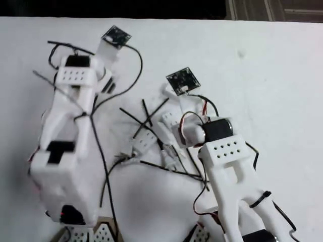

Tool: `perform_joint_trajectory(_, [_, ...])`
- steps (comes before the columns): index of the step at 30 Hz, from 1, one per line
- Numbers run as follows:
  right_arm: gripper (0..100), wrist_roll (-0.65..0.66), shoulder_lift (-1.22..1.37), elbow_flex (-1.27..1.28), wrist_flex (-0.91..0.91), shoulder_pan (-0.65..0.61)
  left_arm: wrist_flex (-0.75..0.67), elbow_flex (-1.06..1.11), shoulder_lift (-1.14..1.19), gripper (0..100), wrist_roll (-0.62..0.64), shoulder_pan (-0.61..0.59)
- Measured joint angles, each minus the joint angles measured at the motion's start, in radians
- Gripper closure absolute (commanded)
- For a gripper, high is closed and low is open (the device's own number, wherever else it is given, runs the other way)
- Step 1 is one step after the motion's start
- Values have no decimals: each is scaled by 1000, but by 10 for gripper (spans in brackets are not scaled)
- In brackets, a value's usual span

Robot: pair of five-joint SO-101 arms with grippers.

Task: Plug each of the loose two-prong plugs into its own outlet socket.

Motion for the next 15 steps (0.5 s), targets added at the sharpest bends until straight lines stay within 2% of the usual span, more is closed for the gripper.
perform_joint_trajectory(5, [858, 0, 0, 0, 0, 0, 109, -437, 351, 950, 8, 0])
perform_joint_trajectory(11, [858, 0, 0, 55, -71, 2, 336, -970, 667, 730, 11, 21])
perform_joint_trajectory(15, [858, 0, 0, 61, -86, 0, 506, -1274, 758, 733, 86, 43])
